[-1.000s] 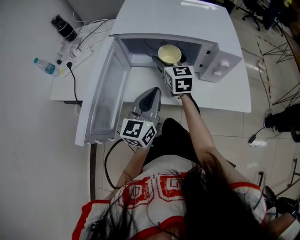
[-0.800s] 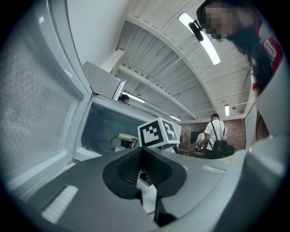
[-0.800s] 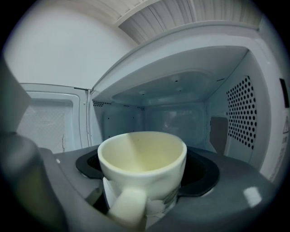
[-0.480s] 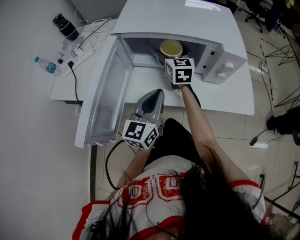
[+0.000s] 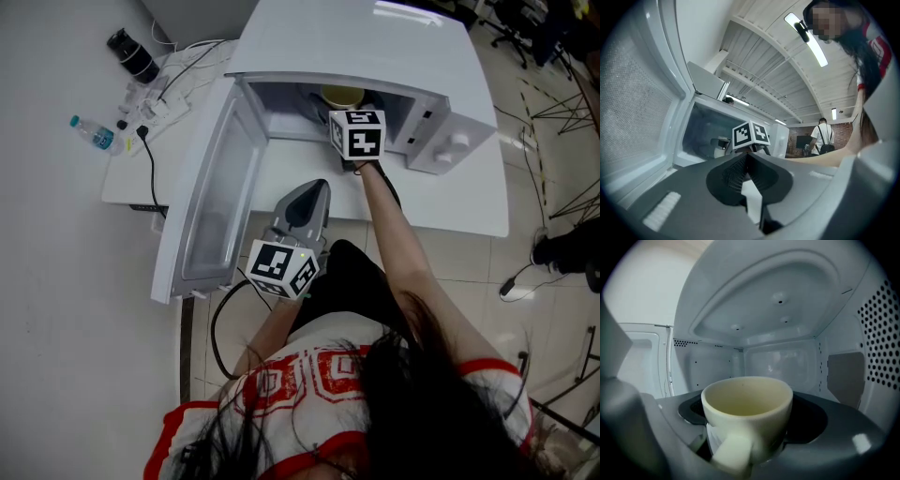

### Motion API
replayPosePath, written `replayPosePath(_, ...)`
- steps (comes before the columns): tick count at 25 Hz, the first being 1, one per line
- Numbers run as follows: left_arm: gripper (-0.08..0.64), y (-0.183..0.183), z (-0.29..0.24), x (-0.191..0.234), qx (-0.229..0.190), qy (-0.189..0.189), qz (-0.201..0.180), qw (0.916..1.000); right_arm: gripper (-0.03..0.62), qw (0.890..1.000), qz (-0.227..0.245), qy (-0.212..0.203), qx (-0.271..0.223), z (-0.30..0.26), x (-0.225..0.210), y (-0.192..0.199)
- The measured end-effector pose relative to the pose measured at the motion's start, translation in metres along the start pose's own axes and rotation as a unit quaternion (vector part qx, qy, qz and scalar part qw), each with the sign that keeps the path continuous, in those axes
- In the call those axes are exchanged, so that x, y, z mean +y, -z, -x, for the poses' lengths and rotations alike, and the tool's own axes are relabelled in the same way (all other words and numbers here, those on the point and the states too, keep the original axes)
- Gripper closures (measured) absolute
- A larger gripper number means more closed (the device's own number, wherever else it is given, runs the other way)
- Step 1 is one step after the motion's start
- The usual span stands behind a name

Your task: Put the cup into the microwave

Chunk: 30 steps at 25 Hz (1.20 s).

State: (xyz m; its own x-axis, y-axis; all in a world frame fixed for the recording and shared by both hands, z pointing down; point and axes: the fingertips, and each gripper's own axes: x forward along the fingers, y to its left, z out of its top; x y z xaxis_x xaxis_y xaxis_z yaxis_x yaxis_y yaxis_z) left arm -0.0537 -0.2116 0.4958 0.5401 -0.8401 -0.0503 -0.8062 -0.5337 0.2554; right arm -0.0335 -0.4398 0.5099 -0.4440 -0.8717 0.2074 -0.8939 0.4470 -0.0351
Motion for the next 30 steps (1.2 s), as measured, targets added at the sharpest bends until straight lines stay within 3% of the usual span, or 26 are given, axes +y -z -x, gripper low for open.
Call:
replayPosePath(6,0.561,0.003,-0.004,0.003,0.002,0.000,-0.004,1.0000,0.127,1.000,0.022,0.019,-0.004,-0.007,-0.004,-0.001)
replayPosePath(12,0.561,0.007,-0.007,0.003,0.002,0.005,-0.007,1.0000,0.126,0.999,0.010,0.036,-0.001,-0.010,-0.012,-0.002)
replayPosePath(22,0.561,0.005,-0.007,0.001,0.000,0.004,-0.005,1.0000,0.126,0.999,0.026,0.029,0.004,-0.011,-0.008,0.001)
replayPosePath(30,0.561,0.000,-0.005,0.002,-0.001,0.000,-0.005,1.0000,0.123,0.999,0.011,0.041,-0.007,0.001,-0.010,-0.001)
